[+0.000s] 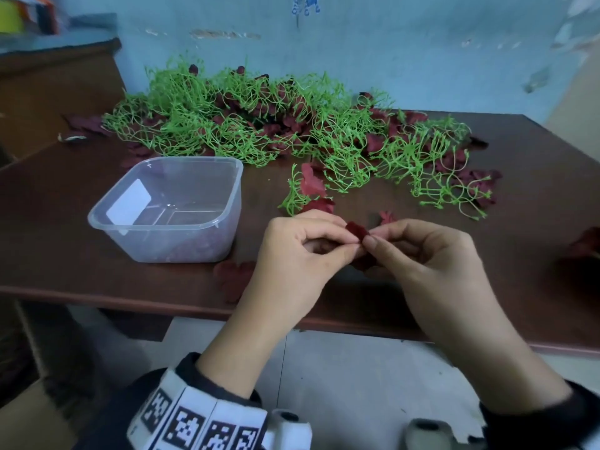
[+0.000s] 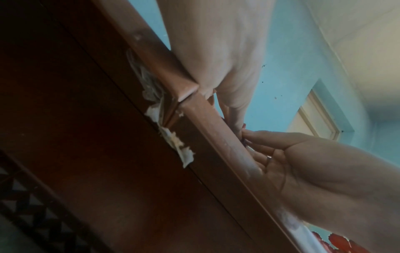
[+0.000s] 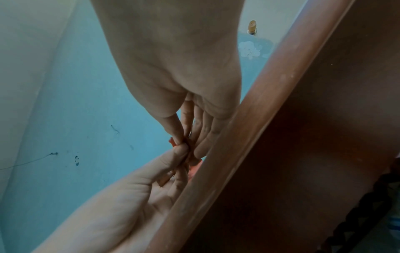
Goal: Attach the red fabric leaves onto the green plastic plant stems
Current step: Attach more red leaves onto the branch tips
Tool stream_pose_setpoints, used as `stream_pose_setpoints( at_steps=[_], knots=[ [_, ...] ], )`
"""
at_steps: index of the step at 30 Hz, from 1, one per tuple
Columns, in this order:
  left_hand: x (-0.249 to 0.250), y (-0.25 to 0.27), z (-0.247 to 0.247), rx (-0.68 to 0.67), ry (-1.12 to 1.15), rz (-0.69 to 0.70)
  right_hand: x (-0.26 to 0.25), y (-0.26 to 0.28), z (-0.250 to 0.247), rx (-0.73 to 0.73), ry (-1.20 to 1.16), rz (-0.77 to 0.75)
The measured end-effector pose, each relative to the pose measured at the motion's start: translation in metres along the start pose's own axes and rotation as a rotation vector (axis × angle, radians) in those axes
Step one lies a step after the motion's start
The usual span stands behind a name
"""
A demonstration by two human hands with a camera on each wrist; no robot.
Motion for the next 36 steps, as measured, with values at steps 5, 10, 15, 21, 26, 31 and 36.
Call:
stream_pose_setpoints(
  at_steps=[5,10,15,21,26,31,36],
  knots=[
    [0.003,0.000,-0.002,0.026,0.033,-0.010,0.002,-0.001,0.002,-0.011,-0.013,0.012],
    [0.006,0.000,-0.003,0.039,0.019,-0.031,0.001,-0.001,0.001,-0.028,0.013,0.038],
    [0.007,-0.001,-0.004,0.051,0.012,-0.071,0.005,-0.003,0.000,-0.047,0.048,0.056],
    [0.011,-0.001,-0.006,0.091,0.122,-0.184,0.005,-0.006,0.001,-0.106,-0.069,0.112],
    [0.013,-0.001,-0.009,0.081,0.174,-0.228,0.006,-0.008,0.003,-0.109,-0.146,0.106],
    [0.013,-0.002,-0.010,0.098,0.274,-0.293,0.006,-0.008,0.002,-0.101,-0.139,0.076],
    [0.014,-0.003,-0.011,0.083,0.299,-0.310,0.006,-0.009,0.002,-0.108,-0.146,0.077]
  ],
)
Point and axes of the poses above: each hand's wrist, its own y-axis away from the middle knuckle, its own z-axis out of the palm, x = y × z, the point moved 1 cm from there along -y, towards the middle knuckle, and after that the axes turned 13 degrees about z, right-handed, at the moved point
